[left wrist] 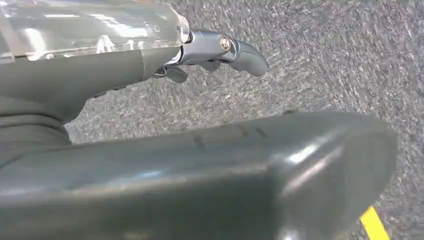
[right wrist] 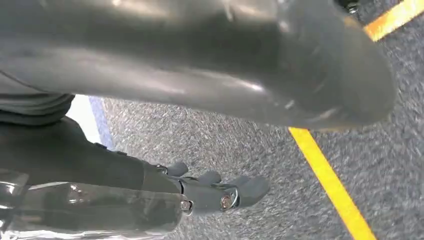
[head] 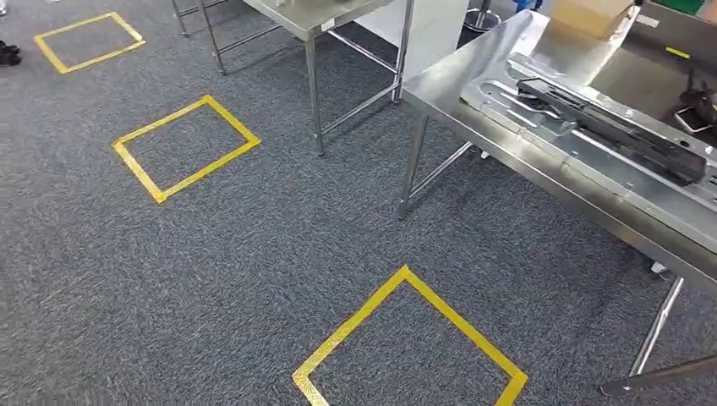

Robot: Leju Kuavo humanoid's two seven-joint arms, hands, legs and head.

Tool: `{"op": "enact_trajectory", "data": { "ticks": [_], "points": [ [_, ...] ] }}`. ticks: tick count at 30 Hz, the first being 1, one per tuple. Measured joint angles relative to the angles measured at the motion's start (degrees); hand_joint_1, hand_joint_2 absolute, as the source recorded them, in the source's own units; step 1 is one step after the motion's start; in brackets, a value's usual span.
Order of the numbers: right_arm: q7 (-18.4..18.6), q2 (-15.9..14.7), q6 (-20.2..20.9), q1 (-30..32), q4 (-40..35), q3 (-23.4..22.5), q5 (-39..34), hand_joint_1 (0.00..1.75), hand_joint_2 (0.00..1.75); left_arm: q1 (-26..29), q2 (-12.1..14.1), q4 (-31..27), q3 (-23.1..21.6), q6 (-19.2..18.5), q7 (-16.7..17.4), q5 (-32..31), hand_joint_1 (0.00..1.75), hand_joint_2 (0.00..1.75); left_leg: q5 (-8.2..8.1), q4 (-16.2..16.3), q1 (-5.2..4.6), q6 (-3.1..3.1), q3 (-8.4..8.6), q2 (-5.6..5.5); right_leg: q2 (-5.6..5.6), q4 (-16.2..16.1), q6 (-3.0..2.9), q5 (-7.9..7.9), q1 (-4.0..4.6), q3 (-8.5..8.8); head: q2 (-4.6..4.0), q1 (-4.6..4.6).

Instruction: Take the parts from the cabinet and place them on the table.

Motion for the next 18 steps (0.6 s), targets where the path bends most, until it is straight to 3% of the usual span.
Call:
{"op": "enact_trajectory", "data": {
  "ticks": [1, 2, 3, 4, 5, 7, 9, 10, 11, 12, 14, 15, 16, 17, 18],
  "points": [
    [0.02, 0.13, 0.24, -0.04, 0.0, 0.02, 0.11, 0.0, 0.0, 0.02, 0.17, 0.0, -0.07, 0.11, 0.24, 0.02, 0.0, 0.0, 0.03, 0.08, 0.0, -0.05, 0.0, -0.76, 0.04, -1.74, -0.1, 1.92, 0.0, 0.79, 0.0, 0.0],
    [0.13, 0.26, 0.31, -0.04, 0.02, 0.02, 0.2, 0.0, 0.0, 0.02, 0.35, 0.0, -0.2, 0.24, 0.37, 0.09, 0.0, 0.0, 0.1, 0.15, 0.0, -0.17, 0.06, -1.62, 0.23, -5.89, -0.31, 4.72, -0.01, 2.72, 0.0, 0.0],
    [0.22, 0.33, 0.35, -0.03, 0.02, 0.02, 0.22, 0.0, 0.0, -0.03, 0.5, 0.0, -0.31, 0.39, 0.46, 0.15, 0.0, 0.0, 0.13, 0.23, 0.0, -0.29, 0.13, -2.5, 1.29, -11.78, -0.64, 7.89, -0.02, 5.39, 0.0, 0.0],
    [0.24, 0.35, 0.41, -0.01, 0.04, 0.02, 0.24, 0.0, 0.0, -0.09, 0.55, 0.0, -0.35, 0.5, 0.48, 0.17, 0.0, 0.0, 0.18, 0.28, 0.02, -0.47, 0.08, -3.07, 3.37, -16.17, -0.96, 9.79, -0.03, 7.28, 0.0, 0.0],
    [0.39, 0.35, 0.46, 0.04, 0.13, 0.02, 0.26, 0.0, 0.0, -0.23, 0.61, -0.02, -0.37, 0.63, 0.55, 0.17, 0.0, 0.0, 0.13, 0.64, -0.41, -0.87, -0.28, -3.49, 5.81, -17.9, -1.23, 9.12, -0.12, 7.8, 0.0, 0.0],
    [0.59, 0.54, 0.52, -0.4, 0.15, 0.02, 0.31, 0.0, 0.0, -0.23, 0.87, -0.02, -0.44, 0.66, 0.72, 0.22, 0.0, 0.0, 0.46, 0.58, 0.05, -1.64, -0.93, -4.55, 4.76, -18.09, -1.19, 9.18, 0.06, 7.56, 0.0, 0.0],
    [0.59, 0.67, 0.46, -0.66, 0.13, 0.02, 0.33, 0.0, 0.0, 0.01, 1.11, 0.0, -0.59, 0.72, 0.7, 0.24, 0.0, 0.0, 0.84, 0.32, 0.08, -2.58, -1.36, -5.99, 3.46, -18.65, -1.92, 9.58, -0.01, 7.76, 0.0, -0.02],
    [0.59, 0.98, 0.44, -0.69, 0.15, 0.02, 0.33, 0.0, 0.0, 0.12, 1.47, 0.0, -0.7, 0.79, 0.66, 0.24, 0.0, 0.0, 0.24, 1.29, 0.21, -2.58, -1.52, -4.68, 2.24, -19.17, -2.32, 9.95, -0.27, 8.02, 0.0, 0.0],
    [0.59, 1.01, 0.41, -0.54, 0.15, -0.02, 0.24, 0.0, 0.0, 0.07, 1.48, 0.0, -0.83, 0.79, 0.55, 0.22, 0.0, 0.0, -1.5, 3.53, -0.07, -2.71, -2.64, -1.88, 1.79, -19.4, -2.65, 10.02, -0.19, 8.06, 0.0, -0.02],
    [0.57, 1.0, 0.35, -0.43, 0.15, -0.04, 0.13, 0.0, 0.0, -0.02, 1.53, -0.02, -0.85, 0.81, 0.55, 0.22, 0.0, 0.0, -3.93, 7.54, 0.02, -2.87, -4.57, -0.48, 0.84, -19.39, -2.87, 10.0, -0.04, 7.98, 0.0, -0.02],
    [0.59, 1.03, 0.37, -0.14, 0.15, -0.15, -0.13, 0.0, 0.0, -0.09, 1.7, 0.0, -0.87, 0.98, 0.57, 0.22, 0.0, 0.0, -8.07, 17.0, 0.28, -3.28, -8.87, 0.52, -1.05, -19.3, -3.02, 9.91, 0.28, 7.86, 0.0, -0.02],
    [0.59, 1.03, 0.37, -0.14, 0.17, -0.18, -0.13, 0.0, 0.0, -0.07, 1.73, 0.0, -0.9, 1.01, 0.66, 0.22, 0.0, 0.0, -8.29, 18.98, 0.34, -3.43, -9.68, 0.68, -1.88, -19.21, -3.04, 9.89, 0.36, 7.75, 0.0, -0.02],
    [0.59, 1.03, 0.37, -0.19, 0.17, -0.17, -0.11, 0.0, 0.0, 0.03, 1.75, 0.0, -0.9, 1.11, 0.79, 0.22, 0.0, 0.0, -7.12, 17.91, 0.41, -3.52, -8.99, 0.85, -2.57, -19.15, -3.0, 9.84, 0.38, 7.74, 0.0, -0.02],
    [0.59, 1.16, 0.37, -0.26, 0.17, -0.17, 0.02, 0.0, 0.0, 0.08, 1.79, 0.0, -0.92, 1.18, 0.87, 0.22, 0.0, 0.0, -5.06, 14.4, 0.42, -3.51, -7.02, 1.11, -3.21, -19.05, -2.91, 9.77, 0.38, 7.74, 0.0, -0.02],
    [0.57, 1.25, 0.37, -0.34, 0.17, -0.17, 0.07, 0.0, 0.0, 0.07, 1.9, 0.0, -0.92, 1.4, 1.03, 0.24, 0.0, 0.0, -2.6, 8.97, 0.42, -3.45, -4.0, 1.7, -3.88, -18.92, -2.8, 9.63, 0.37, 7.86, 0.0, -0.02]
  ]
}}
